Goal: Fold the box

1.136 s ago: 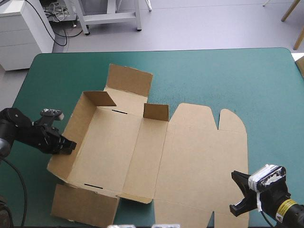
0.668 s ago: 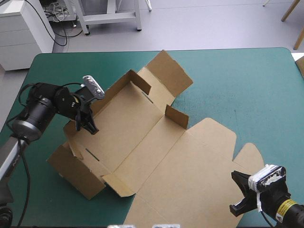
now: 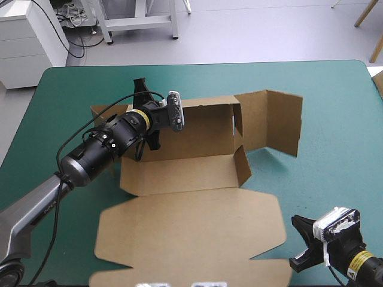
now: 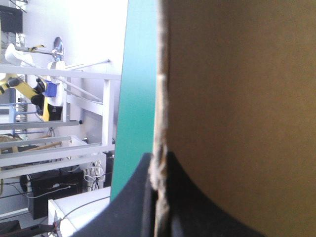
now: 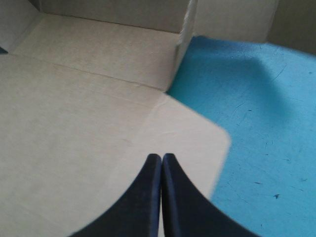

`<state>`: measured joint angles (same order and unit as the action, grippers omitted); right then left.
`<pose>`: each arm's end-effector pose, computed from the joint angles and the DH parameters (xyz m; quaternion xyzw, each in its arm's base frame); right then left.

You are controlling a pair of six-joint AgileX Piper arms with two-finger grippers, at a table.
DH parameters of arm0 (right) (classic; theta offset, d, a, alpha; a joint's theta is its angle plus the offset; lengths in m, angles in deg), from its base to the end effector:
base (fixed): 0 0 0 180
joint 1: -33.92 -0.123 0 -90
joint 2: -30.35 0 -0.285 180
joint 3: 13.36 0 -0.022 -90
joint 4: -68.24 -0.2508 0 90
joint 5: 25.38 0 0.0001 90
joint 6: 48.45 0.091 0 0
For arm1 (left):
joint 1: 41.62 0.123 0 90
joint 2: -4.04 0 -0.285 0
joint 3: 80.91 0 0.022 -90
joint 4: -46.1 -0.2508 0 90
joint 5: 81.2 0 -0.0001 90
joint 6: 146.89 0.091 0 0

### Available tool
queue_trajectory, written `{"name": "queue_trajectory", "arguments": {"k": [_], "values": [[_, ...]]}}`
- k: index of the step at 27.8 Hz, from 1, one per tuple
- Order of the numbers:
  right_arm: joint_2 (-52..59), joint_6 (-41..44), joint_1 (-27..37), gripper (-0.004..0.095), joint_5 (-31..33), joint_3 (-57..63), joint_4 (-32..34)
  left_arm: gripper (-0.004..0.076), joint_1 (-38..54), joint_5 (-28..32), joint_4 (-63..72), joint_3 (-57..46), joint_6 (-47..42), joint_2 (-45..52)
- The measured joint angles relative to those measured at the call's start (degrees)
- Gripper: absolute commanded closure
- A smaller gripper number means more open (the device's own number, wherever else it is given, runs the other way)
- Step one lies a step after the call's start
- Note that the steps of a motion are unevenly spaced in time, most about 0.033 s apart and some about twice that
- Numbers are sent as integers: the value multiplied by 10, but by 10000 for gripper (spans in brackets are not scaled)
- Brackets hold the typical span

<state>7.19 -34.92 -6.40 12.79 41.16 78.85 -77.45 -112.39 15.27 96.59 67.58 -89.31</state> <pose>0.0524 0.0309 0.2713 -0.2259 0.8135 0.1618 0.5108 0.2912 -0.1804 0.3556 0.6130 0.6237 0.2195 0.4325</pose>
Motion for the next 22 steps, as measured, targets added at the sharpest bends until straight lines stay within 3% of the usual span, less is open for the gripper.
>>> {"name": "queue_trajectory", "arguments": {"k": [9, 18, 22], "values": [[0, 0, 0, 924, 0, 0, 0, 731, -78, 5, -88, -44, -35, 4], [0, 0, 0, 911, 0, 0, 0, 731, -104, 31, -398, -137, -332, 7], [0, -18, 0, 755, 0, 0, -7, 731, -110, 33, -507, -168, -440, 7]]}}
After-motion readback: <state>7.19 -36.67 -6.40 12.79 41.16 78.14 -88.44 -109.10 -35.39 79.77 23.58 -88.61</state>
